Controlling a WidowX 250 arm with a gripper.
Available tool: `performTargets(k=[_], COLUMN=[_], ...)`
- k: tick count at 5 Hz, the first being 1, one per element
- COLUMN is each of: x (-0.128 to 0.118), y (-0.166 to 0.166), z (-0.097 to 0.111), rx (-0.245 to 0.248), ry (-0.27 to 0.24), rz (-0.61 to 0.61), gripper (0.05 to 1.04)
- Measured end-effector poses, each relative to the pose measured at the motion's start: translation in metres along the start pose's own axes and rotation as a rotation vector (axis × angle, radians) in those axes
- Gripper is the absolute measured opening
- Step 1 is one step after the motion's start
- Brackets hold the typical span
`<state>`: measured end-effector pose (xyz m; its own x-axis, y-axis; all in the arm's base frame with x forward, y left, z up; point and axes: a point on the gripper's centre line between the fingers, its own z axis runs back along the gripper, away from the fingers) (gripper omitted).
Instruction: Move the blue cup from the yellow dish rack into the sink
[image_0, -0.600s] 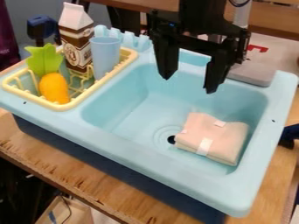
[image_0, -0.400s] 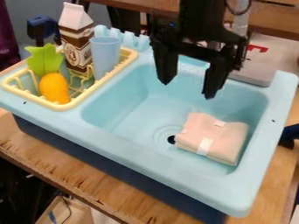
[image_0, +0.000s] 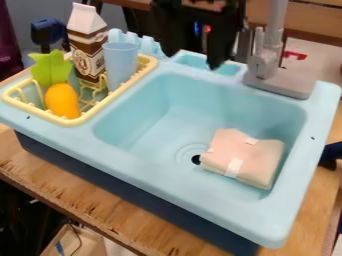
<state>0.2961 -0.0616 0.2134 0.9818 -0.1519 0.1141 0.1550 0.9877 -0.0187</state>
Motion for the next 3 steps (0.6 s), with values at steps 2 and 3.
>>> performTargets(k=[2,3], x=[0.015,0.023], y=[0.048,0.063], z=[0.000,-0.006], rx=[0.010,0.010], ry=[0.035,0.051], rz=[-0.038,-0.045], gripper=[1.001,1.001])
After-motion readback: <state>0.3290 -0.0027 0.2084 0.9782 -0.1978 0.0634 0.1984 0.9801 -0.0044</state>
